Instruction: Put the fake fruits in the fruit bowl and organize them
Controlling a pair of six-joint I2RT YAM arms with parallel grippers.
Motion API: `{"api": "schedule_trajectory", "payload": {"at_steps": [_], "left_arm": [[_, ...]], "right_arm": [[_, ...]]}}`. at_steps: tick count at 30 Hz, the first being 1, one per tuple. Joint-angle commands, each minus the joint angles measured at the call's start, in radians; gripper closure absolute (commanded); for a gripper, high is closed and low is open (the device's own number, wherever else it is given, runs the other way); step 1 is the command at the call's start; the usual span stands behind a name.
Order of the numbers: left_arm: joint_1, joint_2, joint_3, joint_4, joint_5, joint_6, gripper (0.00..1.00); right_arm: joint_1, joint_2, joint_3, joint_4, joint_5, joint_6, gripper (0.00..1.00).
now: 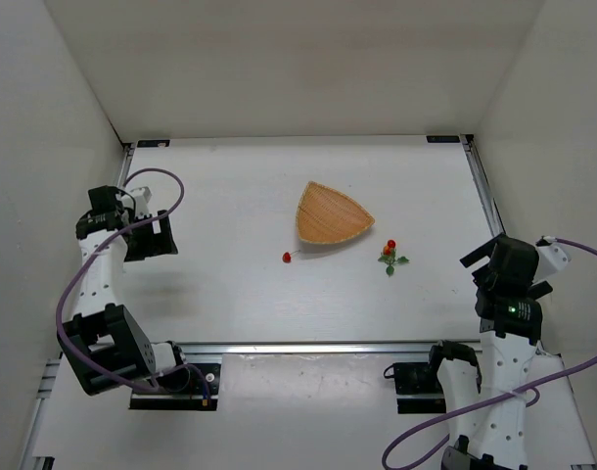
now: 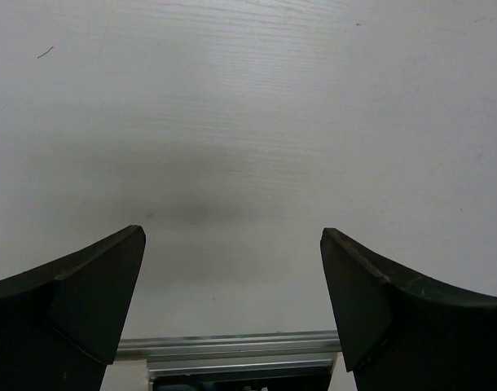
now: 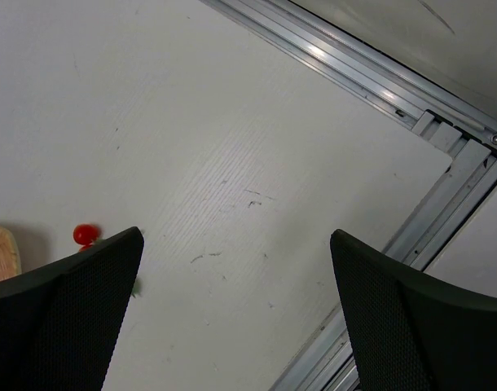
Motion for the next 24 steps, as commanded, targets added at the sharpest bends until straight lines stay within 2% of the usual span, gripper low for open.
{"api": "schedule_trajectory", "payload": {"at_steps": [1, 4, 6, 7, 9, 10, 12, 13, 17, 20, 24], "left_arm": [[-0.004, -0.057, 0.006, 0.011, 0.045, 0.019, 0.0], [-0.028, -0.086, 0.006, 0.002, 0.12, 0.114, 0.0], [-0.111, -0.096, 0.018, 0.002, 0.058, 0.139, 0.0], [-0.236, -0.096, 0.037, 0.002, -0.072, 0.153, 0.0], [-0.361, -0.085, 0.052, 0.002, -0.188, 0.177, 0.0], [-0.477, -0.062, 0.069, 0.011, -0.267, 0.202, 0.0], [-0.591, -0.028, 0.093, 0.011, -0.328, 0.222, 0.0], [-0.696, 0.014, 0.107, 0.011, -0.378, 0.232, 0.0], [-0.897, 0.167, 0.207, 0.034, -0.418, 0.242, 0.0], [-0.973, 0.312, 0.291, 0.065, -0.38, 0.23, 0.0], [-1.005, 0.478, 0.38, 0.078, -0.322, 0.19, 0.0]], "right_arm": [[-0.002, 0.006, 0.004, 0.0, 0.019, 0.003, 0.0], [-0.002, 0.015, 0.004, 0.0, 0.01, -0.007, 0.0], [-0.002, 0.024, 0.004, 0.0, -0.005, -0.017, 0.0], [-0.002, 0.024, -0.005, 0.0, -0.022, -0.026, 0.0], [-0.002, 0.036, -0.014, 0.01, -0.033, -0.027, 0.0], [-0.002, 0.045, -0.014, 0.019, -0.033, -0.027, 0.0], [-0.002, 0.056, -0.025, 0.03, -0.085, -0.027, 0.0], [-0.002, 0.068, -0.025, 0.042, -0.102, -0.027, 0.0], [-0.002, 0.088, -0.054, 0.053, -0.14, -0.001, 0.0], [-0.002, 0.088, -0.074, 0.072, -0.141, 0.0, 0.0], [-0.002, 0.079, -0.083, 0.072, -0.15, 0.009, 0.0]]}}
